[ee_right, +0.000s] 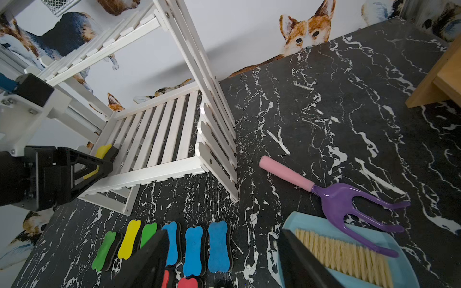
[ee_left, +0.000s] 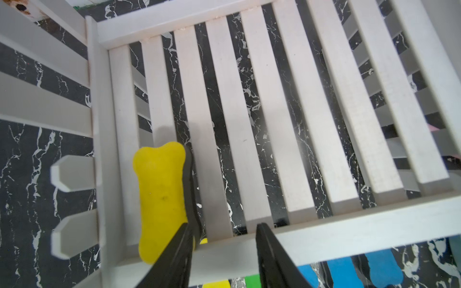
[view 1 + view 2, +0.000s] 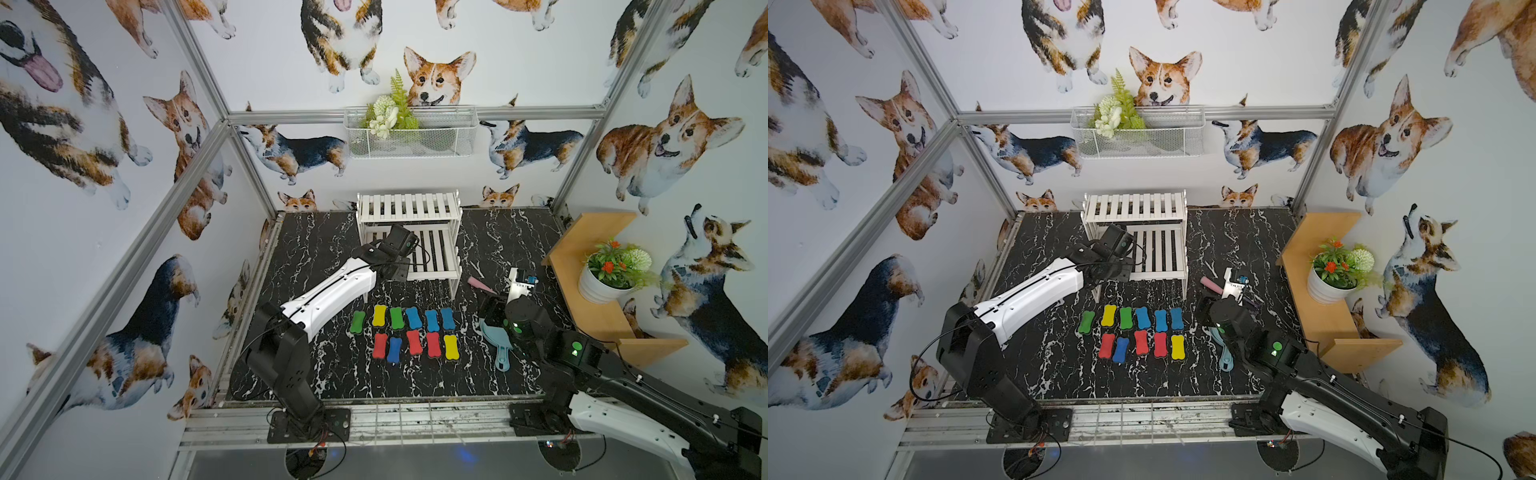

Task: Remove the whiteboard erasers from the shelf
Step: Pick up the whiteboard eraser from the shelf.

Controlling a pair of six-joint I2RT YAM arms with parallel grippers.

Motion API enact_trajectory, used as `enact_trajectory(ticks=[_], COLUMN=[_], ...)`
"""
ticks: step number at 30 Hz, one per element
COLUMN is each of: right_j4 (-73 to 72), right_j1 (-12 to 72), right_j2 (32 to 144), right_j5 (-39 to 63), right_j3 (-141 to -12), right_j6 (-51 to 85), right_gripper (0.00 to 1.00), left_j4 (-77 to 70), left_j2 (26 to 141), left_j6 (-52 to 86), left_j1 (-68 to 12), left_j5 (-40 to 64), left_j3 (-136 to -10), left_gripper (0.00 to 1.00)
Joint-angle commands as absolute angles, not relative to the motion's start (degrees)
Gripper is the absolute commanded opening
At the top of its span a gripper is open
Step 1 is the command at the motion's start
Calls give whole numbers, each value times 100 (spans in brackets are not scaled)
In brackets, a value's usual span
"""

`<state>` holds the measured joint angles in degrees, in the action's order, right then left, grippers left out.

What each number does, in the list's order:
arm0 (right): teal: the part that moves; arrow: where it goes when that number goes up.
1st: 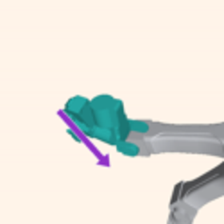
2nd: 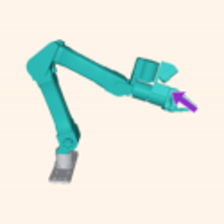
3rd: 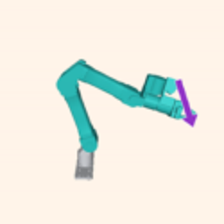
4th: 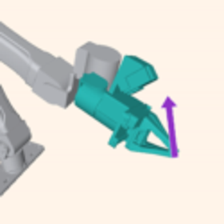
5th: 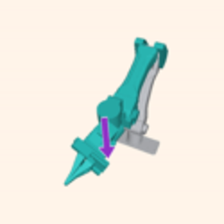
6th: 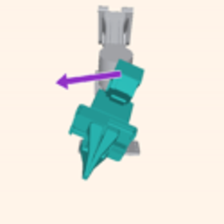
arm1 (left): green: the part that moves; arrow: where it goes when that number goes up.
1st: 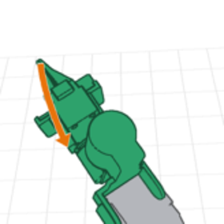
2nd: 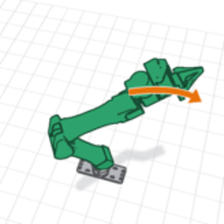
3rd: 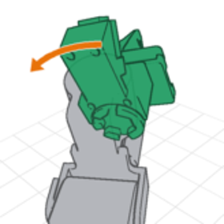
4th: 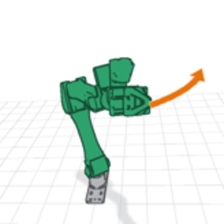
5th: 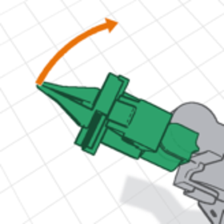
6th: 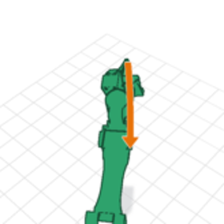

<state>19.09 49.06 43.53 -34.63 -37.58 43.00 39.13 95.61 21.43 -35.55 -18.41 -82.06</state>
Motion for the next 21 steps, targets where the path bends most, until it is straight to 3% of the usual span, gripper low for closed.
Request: enact_trajectory(ticks=[1, 5, 21], right_j4=[1881, 1947, 1980], right_j1=[4904, 4902, 4896], right_j2=[4362, 4300, 4228], right_j5=[-3524, -3557, -3640], right_j3=[-3771, -3766, -3797], right_j6=[4315, 4324, 4280], right_gripper=[75, 75, 75], left_j4=[4079, 4094, 3901], left_j2=[9384, 9304, 9692], left_j6=[2165, 2180, 2197], left_j1=[-3535, -3471, -3085], left_j5=[-2140, -2312, -2134], left_j3=[-8409, -8474, -8165], left_gripper=[48, 55, 60])
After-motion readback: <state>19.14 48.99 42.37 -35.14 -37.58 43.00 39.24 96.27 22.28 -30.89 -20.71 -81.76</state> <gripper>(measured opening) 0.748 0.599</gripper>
